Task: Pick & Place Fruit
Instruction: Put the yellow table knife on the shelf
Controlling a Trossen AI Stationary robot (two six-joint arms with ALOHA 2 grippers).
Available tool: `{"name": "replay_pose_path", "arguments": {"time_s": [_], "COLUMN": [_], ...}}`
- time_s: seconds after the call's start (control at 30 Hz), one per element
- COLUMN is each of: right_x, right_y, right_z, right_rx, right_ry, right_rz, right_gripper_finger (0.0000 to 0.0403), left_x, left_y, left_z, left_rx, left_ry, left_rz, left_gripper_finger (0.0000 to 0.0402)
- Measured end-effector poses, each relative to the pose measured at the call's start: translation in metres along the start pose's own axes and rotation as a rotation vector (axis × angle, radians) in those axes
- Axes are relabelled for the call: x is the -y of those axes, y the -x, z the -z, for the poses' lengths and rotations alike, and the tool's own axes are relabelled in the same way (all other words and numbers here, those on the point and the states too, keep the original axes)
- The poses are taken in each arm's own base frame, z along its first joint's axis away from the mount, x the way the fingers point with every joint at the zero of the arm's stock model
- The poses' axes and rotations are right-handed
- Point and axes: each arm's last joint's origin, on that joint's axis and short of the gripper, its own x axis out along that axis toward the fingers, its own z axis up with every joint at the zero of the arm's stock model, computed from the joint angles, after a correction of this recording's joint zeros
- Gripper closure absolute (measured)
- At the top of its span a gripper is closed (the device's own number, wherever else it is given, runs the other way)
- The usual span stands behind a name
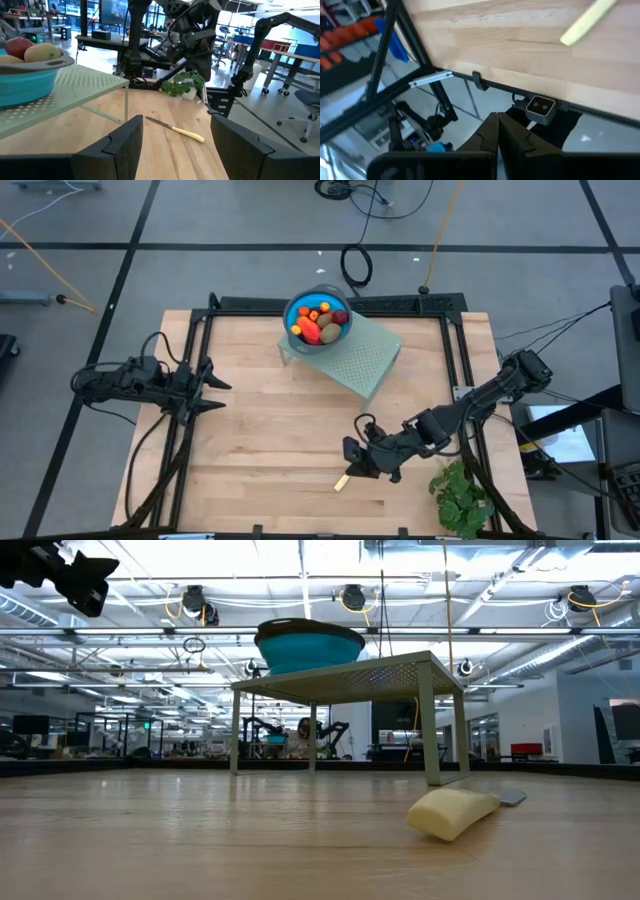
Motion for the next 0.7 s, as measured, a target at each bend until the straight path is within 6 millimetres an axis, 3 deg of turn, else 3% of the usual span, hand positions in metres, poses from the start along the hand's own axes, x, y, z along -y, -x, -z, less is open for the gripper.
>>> {"name": "replay_pose_path", "arguments": {"time_s": [0.23, 0.7], "right_x": [0.0053, 0.0039], "right_y": [0.0002, 0.0001], "right_z": [-0.0038, -0.0028], "right_rx": [0.041, 0.029], "right_ry": [-0.083, 0.039], "right_rz": [0.053, 0.041], "right_gripper_finger": [0.0403, 0.0403], "left_x": [0.0000, 0.0000], "left_y": [0.0000, 0.0000], "left_z": [-0.0001, -0.0002], "left_rx": [0.001, 0.003], "left_ry": [0.003, 0.015], "left_rz": [0.000, -0.001], "left_gripper_finger": [0.0167, 0.0167]}}
